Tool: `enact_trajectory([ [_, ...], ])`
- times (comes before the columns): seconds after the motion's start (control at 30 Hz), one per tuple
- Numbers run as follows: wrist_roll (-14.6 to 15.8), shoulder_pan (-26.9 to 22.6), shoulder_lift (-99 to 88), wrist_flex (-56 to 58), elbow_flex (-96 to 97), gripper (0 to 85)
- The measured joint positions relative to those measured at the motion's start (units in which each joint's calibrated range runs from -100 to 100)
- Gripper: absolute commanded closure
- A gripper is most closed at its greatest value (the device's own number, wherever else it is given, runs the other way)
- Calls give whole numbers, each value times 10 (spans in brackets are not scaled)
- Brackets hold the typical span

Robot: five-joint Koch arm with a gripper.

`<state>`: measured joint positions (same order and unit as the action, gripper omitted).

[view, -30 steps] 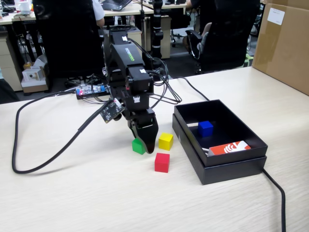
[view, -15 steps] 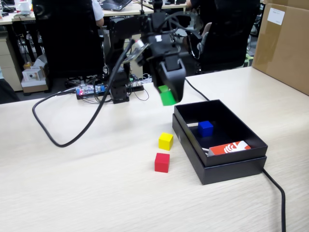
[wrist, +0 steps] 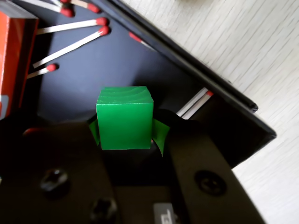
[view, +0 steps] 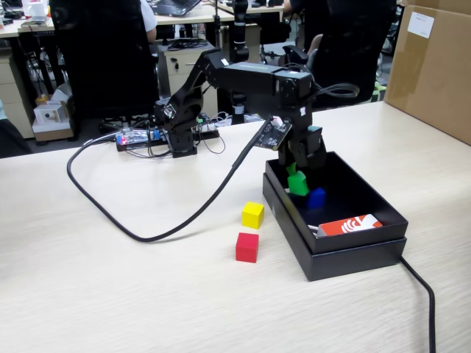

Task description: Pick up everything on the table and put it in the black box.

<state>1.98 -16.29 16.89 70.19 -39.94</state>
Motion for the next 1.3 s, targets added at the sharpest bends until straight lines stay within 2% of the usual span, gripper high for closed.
enact_trajectory([
  [0.03,1,0,5,4,0,749],
  [0.17,3,0,14,7,-1,573],
  [0.2,3,0,19,7,0,569],
  [0.3,3,2,19,7,4,485],
  [0.47,3,12,-47,7,22,484],
  [0.67,0,44,-259,10,25,484],
  [0.77,-3,63,-334,12,89,483],
  [0.8,-5,69,-353,12,111,471],
  [0.83,-8,76,-366,12,136,399],
  [0.87,-15,84,-372,12,178,380],
  [1.07,-37,100,-309,12,246,376],
  [1.1,-39,100,-237,10,223,376],
  [1.3,-37,99,-107,10,122,382],
])
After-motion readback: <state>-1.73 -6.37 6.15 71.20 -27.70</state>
